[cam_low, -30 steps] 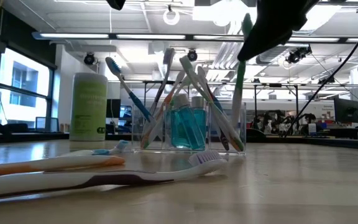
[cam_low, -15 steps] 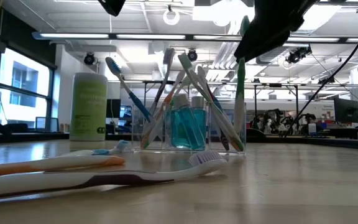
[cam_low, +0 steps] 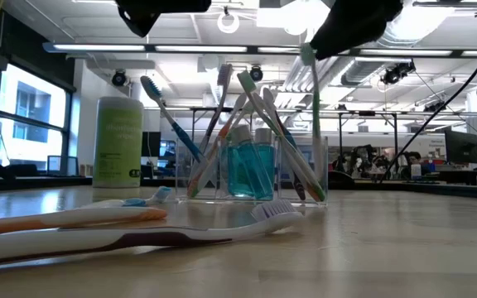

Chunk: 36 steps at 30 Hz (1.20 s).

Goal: Pick & Place toothbrushing station
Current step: Put the blue toothbrush into the transparent organizer

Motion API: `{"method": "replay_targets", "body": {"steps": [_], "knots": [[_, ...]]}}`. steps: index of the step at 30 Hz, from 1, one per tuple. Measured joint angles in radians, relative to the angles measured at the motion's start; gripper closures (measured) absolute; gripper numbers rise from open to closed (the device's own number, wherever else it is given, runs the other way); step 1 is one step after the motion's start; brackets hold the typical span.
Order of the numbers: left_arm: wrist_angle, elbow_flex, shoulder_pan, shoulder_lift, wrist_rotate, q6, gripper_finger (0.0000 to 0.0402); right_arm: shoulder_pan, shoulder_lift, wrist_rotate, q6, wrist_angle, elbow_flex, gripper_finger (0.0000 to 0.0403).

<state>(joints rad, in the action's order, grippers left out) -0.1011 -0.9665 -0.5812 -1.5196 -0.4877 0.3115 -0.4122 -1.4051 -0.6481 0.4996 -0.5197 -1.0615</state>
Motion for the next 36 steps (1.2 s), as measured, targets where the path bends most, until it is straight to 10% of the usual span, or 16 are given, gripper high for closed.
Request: {"method": "replay_targets", "body": {"steps": [11, 24, 36], "knots": [[0.081, 0.0, 0.0, 0.011, 0.001, 0.159, 0.0266, -0.001, 0.01, -0.053, -0.086, 0.049, 0.0, 0.0199], [0.692, 0.002, 0.057, 0.032, 0.015, 0.362, 0.0266, -0.056, 0.016, -0.001, -0.041, 0.046, 0.0, 0.021], [0.66, 0.002, 0.222, 0.017, 0.245, 0.898, 0.0266, -0.059, -0.004, 0.002, -0.013, 0.045, 0.0, 0.021]]}}
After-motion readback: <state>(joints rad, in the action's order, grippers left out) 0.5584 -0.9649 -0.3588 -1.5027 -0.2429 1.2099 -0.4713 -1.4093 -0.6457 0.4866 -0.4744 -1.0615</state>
